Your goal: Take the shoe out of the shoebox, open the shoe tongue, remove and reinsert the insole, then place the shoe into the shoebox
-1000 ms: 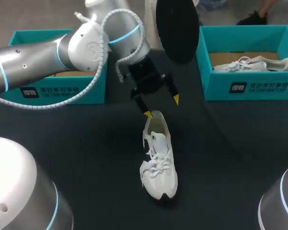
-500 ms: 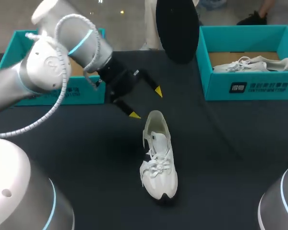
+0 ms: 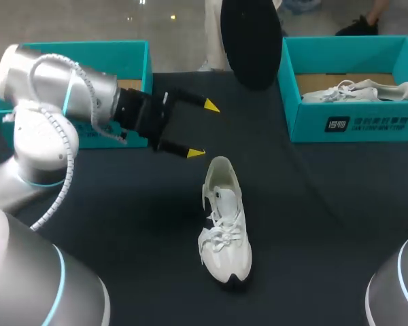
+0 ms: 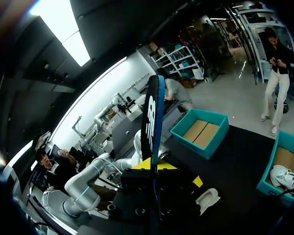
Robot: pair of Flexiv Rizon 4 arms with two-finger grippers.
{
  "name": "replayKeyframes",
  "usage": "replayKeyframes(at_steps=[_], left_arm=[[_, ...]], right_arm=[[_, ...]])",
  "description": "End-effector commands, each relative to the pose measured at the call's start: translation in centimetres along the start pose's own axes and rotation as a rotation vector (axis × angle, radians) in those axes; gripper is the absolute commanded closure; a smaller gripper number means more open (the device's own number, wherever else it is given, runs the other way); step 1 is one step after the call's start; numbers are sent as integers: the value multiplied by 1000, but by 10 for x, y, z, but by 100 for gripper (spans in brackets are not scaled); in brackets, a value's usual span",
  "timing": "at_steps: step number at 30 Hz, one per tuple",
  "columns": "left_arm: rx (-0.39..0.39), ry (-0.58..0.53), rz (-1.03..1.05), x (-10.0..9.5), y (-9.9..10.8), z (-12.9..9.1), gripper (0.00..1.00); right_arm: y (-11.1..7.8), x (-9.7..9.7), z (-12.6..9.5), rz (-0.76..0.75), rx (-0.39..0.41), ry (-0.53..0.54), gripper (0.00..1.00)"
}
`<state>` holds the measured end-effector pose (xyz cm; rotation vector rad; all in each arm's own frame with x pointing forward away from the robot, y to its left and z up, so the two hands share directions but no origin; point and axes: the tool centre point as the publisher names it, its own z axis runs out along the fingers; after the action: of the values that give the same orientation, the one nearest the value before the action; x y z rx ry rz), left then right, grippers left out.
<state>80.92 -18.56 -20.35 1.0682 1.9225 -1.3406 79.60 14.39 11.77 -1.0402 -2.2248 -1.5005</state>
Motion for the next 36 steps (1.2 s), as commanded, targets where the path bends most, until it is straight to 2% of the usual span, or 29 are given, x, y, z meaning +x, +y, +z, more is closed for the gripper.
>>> replayKeyframes(at_steps=[1,8,21,25,30,36], left_arm=[[89,-718,-3,2,2,-1,0],[79,-697,61,-13,-3,-6,0],[52,-602,152,-15,-11,-9,0],[53,-562,184,-20,-15,-4,0],[57,-456,228,-27,-21,5,0],[45,-411,273,-37,-24,11,0]], right_arm=[[2,0,1,2,5,-2,100],[2,0,1,2,5,-2,100],[2,0,1,2,5,-2,100],[2,0,1,2,5,-2,100],[2,0,1,2,5,-2,100],[2,0,1,2,5,-2,100]])
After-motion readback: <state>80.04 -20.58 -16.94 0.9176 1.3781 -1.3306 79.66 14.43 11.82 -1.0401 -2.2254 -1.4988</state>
